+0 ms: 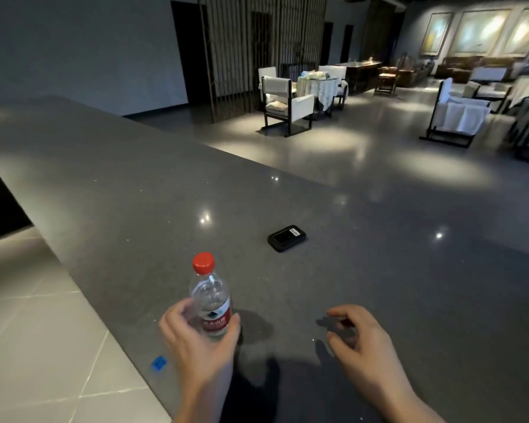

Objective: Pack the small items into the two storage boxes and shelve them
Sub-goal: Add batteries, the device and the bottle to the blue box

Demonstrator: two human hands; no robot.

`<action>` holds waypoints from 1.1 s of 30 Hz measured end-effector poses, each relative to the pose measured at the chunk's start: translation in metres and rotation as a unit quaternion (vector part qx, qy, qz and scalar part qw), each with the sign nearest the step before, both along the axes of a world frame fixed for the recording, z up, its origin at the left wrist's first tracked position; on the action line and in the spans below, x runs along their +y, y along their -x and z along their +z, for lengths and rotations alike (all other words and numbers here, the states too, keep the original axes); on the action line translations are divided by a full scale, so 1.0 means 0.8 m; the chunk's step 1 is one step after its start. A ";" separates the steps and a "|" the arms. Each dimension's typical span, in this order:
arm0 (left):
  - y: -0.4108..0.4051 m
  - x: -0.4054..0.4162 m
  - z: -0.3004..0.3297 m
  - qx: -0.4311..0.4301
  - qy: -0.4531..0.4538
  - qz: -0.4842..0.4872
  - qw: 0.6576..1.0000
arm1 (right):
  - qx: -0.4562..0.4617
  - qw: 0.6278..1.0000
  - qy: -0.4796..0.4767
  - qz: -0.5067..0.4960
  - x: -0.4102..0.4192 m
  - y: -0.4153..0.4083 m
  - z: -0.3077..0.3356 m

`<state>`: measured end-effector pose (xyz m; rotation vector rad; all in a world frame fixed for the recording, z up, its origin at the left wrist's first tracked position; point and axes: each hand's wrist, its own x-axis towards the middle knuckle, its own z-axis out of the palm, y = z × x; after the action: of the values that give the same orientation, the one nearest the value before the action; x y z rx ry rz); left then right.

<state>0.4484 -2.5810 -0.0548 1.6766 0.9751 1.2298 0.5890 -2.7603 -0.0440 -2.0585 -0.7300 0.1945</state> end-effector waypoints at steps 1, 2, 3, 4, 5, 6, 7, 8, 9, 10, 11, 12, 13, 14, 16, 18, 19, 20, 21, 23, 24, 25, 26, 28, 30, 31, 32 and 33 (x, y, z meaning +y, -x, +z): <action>-0.006 0.014 -0.005 0.009 0.011 -0.009 1.000 | 0.003 1.000 0.005 -0.006 0.015 -0.006 -0.004; -0.013 0.027 -0.008 0.017 0.020 -0.024 0.999 | 0.007 1.000 0.013 -0.011 0.030 -0.012 -0.007; -0.020 0.038 -0.009 0.022 0.028 -0.039 0.999 | 0.014 1.000 0.021 -0.016 0.046 -0.019 -0.010; -0.027 0.049 -0.010 0.026 0.037 -0.055 0.997 | 0.023 0.999 0.029 -0.021 0.061 -0.027 -0.012; -0.034 0.058 -0.011 0.027 0.048 -0.069 0.996 | 0.027 0.999 0.037 -0.027 0.076 -0.035 -0.013; -0.041 0.066 -0.010 0.023 0.056 -0.081 0.995 | 0.022 0.998 0.043 -0.035 0.092 -0.044 -0.014; -0.049 0.073 -0.009 0.015 0.060 -0.090 0.994 | 0.011 0.998 0.051 -0.042 0.107 -0.054 -0.014; -0.057 0.080 -0.007 0.007 0.062 -0.098 0.993 | -0.003 0.997 0.067 -0.047 0.123 -0.067 -0.013; -0.066 0.086 -0.004 0.002 0.063 -0.104 0.993 | -0.014 0.995 0.089 -0.050 0.139 -0.081 -0.013; -0.076 0.092 -0.001 -0.002 0.063 -0.111 0.992 | -0.020 0.992 0.116 -0.055 0.155 -0.095 -0.011; -0.085 0.098 0.001 -0.004 0.063 -0.120 0.991 | -0.019 0.988 0.142 -0.060 0.172 -0.110 -0.010; -0.094 0.105 0.003 -0.008 0.064 -0.129 0.990 | -0.019 0.983 0.168 -0.066 0.188 -0.125 -0.009; -0.102 0.112 0.003 -0.011 0.068 -0.139 0.988 | -0.019 0.979 0.191 -0.072 0.204 -0.139 -0.009; -0.110 0.118 0.003 -0.013 0.072 -0.151 0.986 | -0.020 0.974 0.212 -0.076 0.219 -0.152 -0.010; -0.124 0.127 0.003 -0.021 0.084 -0.170 0.982 | -0.014 0.966 0.244 -0.079 0.245 -0.175 -0.014; -0.134 0.132 0.003 -0.036 0.096 -0.183 0.978 | -0.008 0.960 0.270 -0.075 0.265 -0.193 -0.020; -0.138 0.134 0.003 -0.040 0.098 -0.188 0.977 | -0.007 0.957 0.280 -0.071 0.272 -0.200 -0.025; -0.141 0.134 0.002 -0.041 0.099 -0.191 0.976 | -0.007 0.955 0.288 -0.066 0.277 -0.206 -0.029; -0.143 0.134 0.002 -0.042 0.101 -0.194 0.975 | -0.005 0.954 0.293 -0.061 0.281 -0.210 -0.033; -0.148 0.132 0.004 -0.049 0.098 -0.197 0.974 | 0.000 0.956 0.287 -0.057 0.284 -0.214 -0.040; -0.149 0.130 0.005 -0.053 0.091 -0.200 0.974 | 0.001 0.958 0.281 -0.057 0.282 -0.213 -0.040; -0.150 0.126 0.006 -0.054 0.086 -0.205 0.973 | -0.003 0.960 0.273 -0.059 0.278 -0.211 -0.038; -0.151 0.121 0.008 -0.054 0.084 -0.214 0.972 | -0.008 0.963 0.263 -0.064 0.271 -0.206 -0.035; -0.150 0.109 0.011 -0.044 0.078 -0.232 0.969 | -0.009 0.972 0.220 -0.081 0.244 -0.188 -0.027; -0.153 0.093 0.016 -0.042 0.058 -0.256 0.964 | 0.006 0.982 0.163 -0.099 0.198 -0.163 -0.017; -0.156 0.083 0.021 -0.045 0.046 -0.273 0.960 | 0.007 0.984 0.143 -0.104 0.168 -0.149 -0.012; -0.160 0.070 0.027 -0.048 0.038 -0.291 0.955 | 0.000 0.985 0.131 -0.109 0.136 -0.136 -0.006; -0.165 0.055 0.035 -0.051 0.035 -0.309 0.949 | -0.011 0.985 0.124 -0.117 0.100 -0.124 0.000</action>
<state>0.5803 -2.5373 -0.0270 1.6623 0.3697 0.8341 0.6883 -2.6803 -0.0436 -2.3665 -0.4901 0.1337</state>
